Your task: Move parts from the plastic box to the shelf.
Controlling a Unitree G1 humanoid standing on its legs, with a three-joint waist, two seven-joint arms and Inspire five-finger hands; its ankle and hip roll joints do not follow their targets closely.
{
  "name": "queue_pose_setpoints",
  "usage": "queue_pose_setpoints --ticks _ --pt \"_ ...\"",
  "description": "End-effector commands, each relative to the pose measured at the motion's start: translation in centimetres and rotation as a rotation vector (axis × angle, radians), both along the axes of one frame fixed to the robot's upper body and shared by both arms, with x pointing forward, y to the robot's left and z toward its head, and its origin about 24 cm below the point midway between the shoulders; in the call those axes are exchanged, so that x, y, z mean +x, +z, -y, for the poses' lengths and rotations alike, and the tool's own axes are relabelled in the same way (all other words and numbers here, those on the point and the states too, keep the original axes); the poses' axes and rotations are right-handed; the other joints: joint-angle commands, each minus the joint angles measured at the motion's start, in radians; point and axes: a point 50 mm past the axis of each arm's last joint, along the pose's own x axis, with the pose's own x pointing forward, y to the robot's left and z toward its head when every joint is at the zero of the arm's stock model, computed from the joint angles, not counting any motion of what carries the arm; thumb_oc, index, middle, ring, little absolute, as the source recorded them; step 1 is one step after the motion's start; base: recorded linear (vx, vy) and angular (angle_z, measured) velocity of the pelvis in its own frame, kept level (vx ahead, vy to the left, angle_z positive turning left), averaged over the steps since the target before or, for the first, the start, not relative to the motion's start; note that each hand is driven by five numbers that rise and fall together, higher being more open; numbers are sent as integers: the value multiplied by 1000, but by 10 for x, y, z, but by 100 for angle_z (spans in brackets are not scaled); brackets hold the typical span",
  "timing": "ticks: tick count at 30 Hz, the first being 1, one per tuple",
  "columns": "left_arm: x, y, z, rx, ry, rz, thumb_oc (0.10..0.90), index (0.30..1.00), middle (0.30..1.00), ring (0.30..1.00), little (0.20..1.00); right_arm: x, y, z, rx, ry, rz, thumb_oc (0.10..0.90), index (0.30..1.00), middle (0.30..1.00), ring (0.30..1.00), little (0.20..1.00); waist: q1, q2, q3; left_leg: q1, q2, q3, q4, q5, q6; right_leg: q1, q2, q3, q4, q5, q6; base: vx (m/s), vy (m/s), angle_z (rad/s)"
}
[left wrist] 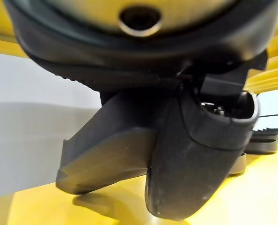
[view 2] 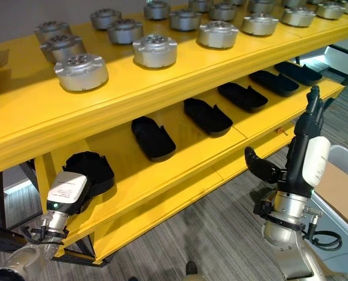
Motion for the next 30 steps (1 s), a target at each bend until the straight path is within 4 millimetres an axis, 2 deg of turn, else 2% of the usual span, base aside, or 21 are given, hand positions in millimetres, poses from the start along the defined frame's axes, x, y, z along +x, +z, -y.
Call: queue_pose_setpoints --ticks 1,4,11,14,16,21,27,30 --pt "36 45 -6 18 19 217 400 300 300 300 300 9 43 -9 -77 116 197 900 1000 1000 1000 1000 13 -23 -36 37 -13 87 53 -164 28 -21 10 2 37 -86 53 -3 28 -17" --pt "38 28 -8 -16 103 148 400 300 300 300 300 12 43 -11 -87 134 189 900 1000 1000 1000 1000 0 -24 -29 37 -12 96 55 -164 29 -26 12 11 39 -86 52 2 14 -16" --pt "37 4 -13 -49 200 71 400 300 300 300 300 17 39 -14 -63 179 124 900 1000 1000 1000 1000 -14 -29 -14 26 -9 107 66 -166 30 -42 16 24 45 -88 51 -3 4 -3" --pt "38 1 -14 -43 216 53 400 300 300 300 300 22 29 -13 29 235 36 900 1000 1000 1000 1000 -17 -30 -5 19 -7 108 69 -164 30 -52 16 27 50 -88 50 -29 9 -8" --pt "38 0 -16 -42 231 49 400 300 300 300 300 25 15 -15 141 339 -77 900 1000 1000 1000 1000 -21 -32 5 12 -7 110 74 -163 31 -57 16 29 52 -87 49 -36 8 -4" --pt "37 2 -26 -30 250 50 400 300 300 300 300 23 -15 -17 327 477 -214 900 1000 1000 1000 1000 -26 -40 24 4 -6 111 80 -157 32 -63 17 30 54 -83 47 -11 1 -1" --pt "36 2 -32 -21 269 41 400 300 300 300 300 22 -24 -18 431 561 -267 900 1000 1000 1000 1000 -28 -45 31 3 -2 113 85 -152 30 -62 14 23 58 -82 46 0 0 0" --pt "35 1 -35 -13 272 35 400 300 300 300 300 22 -34 -17 542 641 -323 900 1000 1000 1000 1000 -26 -48 34 -1 -1 110 86 -149 29 -62 13 17 58 -83 46 0 0 0"
